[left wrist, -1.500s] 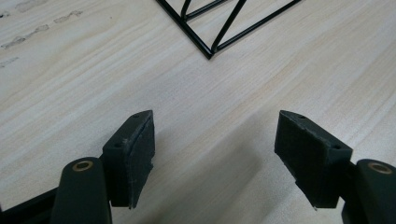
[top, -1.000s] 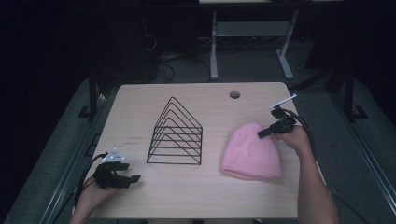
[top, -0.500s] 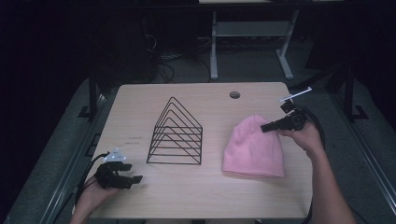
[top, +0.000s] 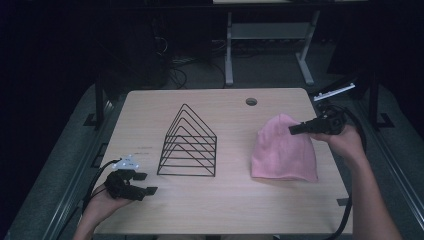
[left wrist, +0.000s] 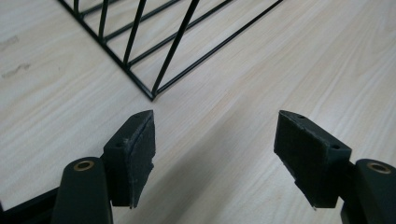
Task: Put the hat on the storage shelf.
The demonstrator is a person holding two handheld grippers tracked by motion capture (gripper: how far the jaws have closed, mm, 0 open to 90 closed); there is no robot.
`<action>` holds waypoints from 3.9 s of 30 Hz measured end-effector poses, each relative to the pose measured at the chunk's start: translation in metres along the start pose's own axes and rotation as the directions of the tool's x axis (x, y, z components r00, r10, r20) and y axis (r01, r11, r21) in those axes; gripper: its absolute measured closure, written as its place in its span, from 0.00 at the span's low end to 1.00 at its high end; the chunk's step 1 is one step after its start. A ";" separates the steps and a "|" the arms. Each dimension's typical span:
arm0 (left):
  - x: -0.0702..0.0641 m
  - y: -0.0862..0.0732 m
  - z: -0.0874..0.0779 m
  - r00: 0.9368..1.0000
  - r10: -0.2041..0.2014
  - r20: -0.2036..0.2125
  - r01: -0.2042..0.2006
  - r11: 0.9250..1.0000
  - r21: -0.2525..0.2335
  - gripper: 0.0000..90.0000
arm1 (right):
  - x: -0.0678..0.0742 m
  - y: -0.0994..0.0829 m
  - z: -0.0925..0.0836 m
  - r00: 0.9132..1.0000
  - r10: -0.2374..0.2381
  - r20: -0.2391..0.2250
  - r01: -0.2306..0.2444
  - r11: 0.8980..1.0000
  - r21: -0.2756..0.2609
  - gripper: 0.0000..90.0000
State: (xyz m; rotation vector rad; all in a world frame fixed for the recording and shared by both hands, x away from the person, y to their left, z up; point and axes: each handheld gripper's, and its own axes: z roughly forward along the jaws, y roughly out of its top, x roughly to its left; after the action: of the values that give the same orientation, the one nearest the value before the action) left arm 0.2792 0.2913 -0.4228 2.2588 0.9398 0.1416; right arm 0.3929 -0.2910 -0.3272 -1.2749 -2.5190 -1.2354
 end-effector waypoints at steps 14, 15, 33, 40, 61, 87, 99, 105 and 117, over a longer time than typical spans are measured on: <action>-0.009 0.021 -0.023 0.996 0.068 0.055 -0.067 0.998 -0.015 0.32 | 0.030 0.024 -0.036 0.995 -0.084 0.052 0.086 0.996 -0.036 0.88; -0.009 0.024 -0.025 0.996 0.075 0.055 -0.074 0.997 -0.015 0.32 | 0.032 0.025 -0.038 0.995 -0.087 0.054 0.089 0.995 -0.038 0.88; -0.019 0.053 -0.048 0.988 0.128 0.087 -0.127 0.992 -0.024 0.32 | 0.068 0.053 -0.053 0.985 -0.164 0.044 0.167 0.983 -0.075 0.88; -0.023 0.067 -0.055 0.984 0.152 0.090 -0.151 0.988 -0.017 0.32 | 0.081 0.067 -0.054 0.980 -0.197 0.037 0.200 0.976 -0.081 0.88; -0.029 0.106 -0.071 0.976 0.189 0.109 -0.187 0.982 -0.025 0.31 | 0.124 0.103 -0.056 0.953 -0.303 0.014 0.303 0.948 -0.100 0.88; -0.024 0.149 -0.078 0.965 0.212 0.153 -0.204 0.977 -0.068 0.28 | 0.183 0.162 -0.027 0.903 -0.425 -0.057 0.418 0.902 -0.110 0.88; -0.016 0.159 -0.077 0.962 0.215 0.168 -0.202 0.975 -0.092 0.29 | 0.207 0.186 -0.008 0.878 -0.468 -0.098 0.457 0.882 -0.116 0.88; -0.013 0.166 -0.075 0.956 0.228 0.182 -0.214 0.972 -0.096 0.32 | 0.220 0.195 0.001 0.866 -0.487 -0.119 0.474 0.872 -0.121 0.88; 0.001 0.171 -0.072 0.960 0.174 0.217 -0.151 0.981 -0.118 0.52 | 0.239 0.210 0.021 0.836 -0.527 -0.151 0.511 0.849 -0.136 0.88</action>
State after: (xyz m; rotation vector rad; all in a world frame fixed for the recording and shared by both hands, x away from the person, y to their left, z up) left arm 0.3562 0.2436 -0.2606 2.2017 0.6133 0.0024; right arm 0.3885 -0.0498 -0.1187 -0.4429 -2.7857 -1.4874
